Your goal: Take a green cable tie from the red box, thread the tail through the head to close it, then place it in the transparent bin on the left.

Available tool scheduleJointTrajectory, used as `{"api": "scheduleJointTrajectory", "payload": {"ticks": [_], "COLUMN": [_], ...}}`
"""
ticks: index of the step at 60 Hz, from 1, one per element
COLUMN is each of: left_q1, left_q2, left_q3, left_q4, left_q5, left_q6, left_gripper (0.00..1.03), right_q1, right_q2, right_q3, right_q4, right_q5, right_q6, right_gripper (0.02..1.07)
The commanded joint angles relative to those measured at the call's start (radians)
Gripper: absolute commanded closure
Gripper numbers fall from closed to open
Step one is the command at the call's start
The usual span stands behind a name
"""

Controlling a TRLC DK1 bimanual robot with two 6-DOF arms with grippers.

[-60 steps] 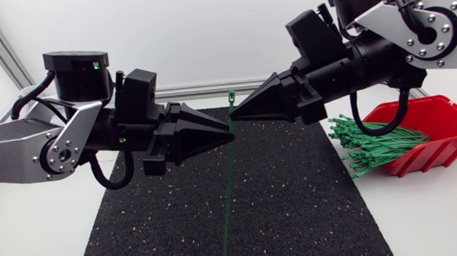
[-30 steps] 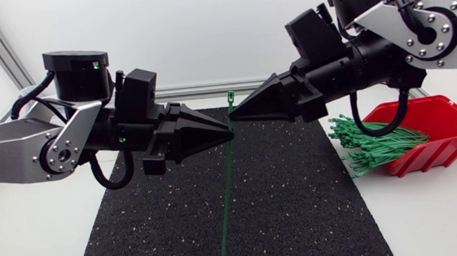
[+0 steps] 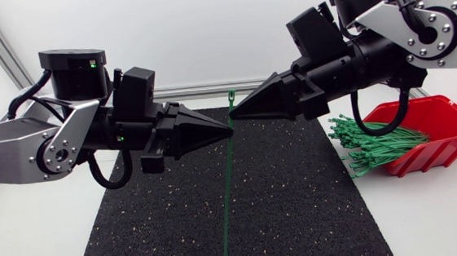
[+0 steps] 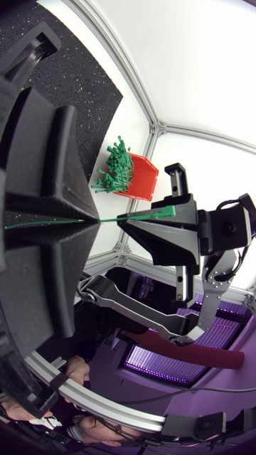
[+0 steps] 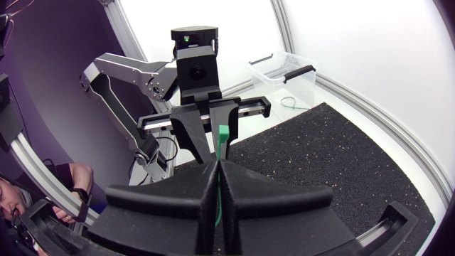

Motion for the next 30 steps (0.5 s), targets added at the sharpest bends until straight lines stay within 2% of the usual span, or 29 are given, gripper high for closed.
{"api": "scheduleJointTrajectory", "payload": {"ticks": [1, 14, 21, 26, 30], "left_q1": [0.002, -0.003, 0.008, 0.02, 0.025], "left_q2": [-0.017, -0.022, -0.028, -0.031, -0.039], "left_q3": [0.0, -0.003, -0.001, 0.002, 0.002], "left_q4": [0.022, 0.023, 0.012, 0.015, 0.017], "left_q5": [-0.003, -0.023, -0.021, -0.021, -0.02], "left_q6": [-0.02, -0.041, -0.043, -0.067, -0.072], "left_gripper": [1.0, 1.0, 1.0, 1.0, 1.0], "right_q1": [0.004, 0.0, -0.01, -0.032, -0.043], "right_q2": [0.002, -0.023, -0.058, -0.084, -0.093], "right_q3": [-0.021, -0.041, -0.065, -0.087, -0.11], "right_q4": [0.011, 0.021, 0.037, 0.06, 0.083], "right_q5": [-0.009, -0.009, -0.003, 0.0, 0.0], "right_q6": [0.019, 0.013, 0.016, 0.023, 0.026], "right_gripper": [1.01, 1.01, 0.89, 0.76, 0.72]}}
